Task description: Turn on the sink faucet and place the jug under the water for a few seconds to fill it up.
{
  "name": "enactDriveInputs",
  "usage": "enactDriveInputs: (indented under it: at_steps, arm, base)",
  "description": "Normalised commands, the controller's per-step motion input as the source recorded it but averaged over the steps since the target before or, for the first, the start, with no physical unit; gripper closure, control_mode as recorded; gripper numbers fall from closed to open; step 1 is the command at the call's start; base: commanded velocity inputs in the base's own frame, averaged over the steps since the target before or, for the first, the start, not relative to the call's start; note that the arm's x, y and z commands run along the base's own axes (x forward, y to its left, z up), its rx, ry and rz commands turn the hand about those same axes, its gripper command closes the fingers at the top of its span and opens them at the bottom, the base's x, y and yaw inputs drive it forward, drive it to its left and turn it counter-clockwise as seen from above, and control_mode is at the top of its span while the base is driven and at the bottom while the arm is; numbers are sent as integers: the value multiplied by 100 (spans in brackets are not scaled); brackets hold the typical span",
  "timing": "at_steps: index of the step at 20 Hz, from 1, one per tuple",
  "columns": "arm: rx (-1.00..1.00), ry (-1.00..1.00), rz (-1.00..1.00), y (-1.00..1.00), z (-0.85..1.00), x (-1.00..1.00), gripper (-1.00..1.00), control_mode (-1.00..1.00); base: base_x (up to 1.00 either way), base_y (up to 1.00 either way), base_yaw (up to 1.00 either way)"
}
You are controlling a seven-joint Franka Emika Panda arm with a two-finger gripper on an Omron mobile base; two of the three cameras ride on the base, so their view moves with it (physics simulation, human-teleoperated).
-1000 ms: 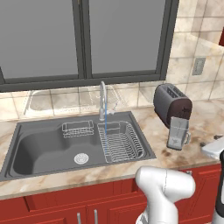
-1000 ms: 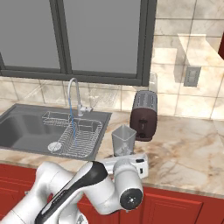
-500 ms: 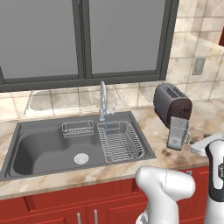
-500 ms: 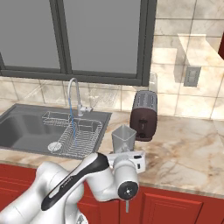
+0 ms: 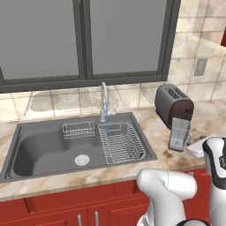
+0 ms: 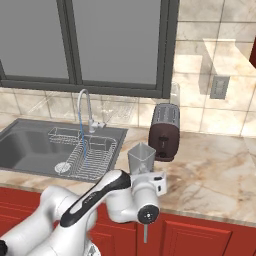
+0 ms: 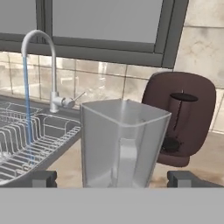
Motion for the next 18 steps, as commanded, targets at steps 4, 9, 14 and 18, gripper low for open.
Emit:
enactDriveInputs:
  at_steps: [4,9,14,18]
  arm:
    - [0,0,8,-20,-15,29,-100,-100]
    - [0,-1,7,-28,-13,18,-100,-100]
    - [0,0,5,-17,-13,11,-100,-100]
    - [0,-3,1,0,-7,0,-100,-100]
  base:
    - [0,0,0]
    - [0,0,0]
    - [0,0,0]
    - [0,0,0]
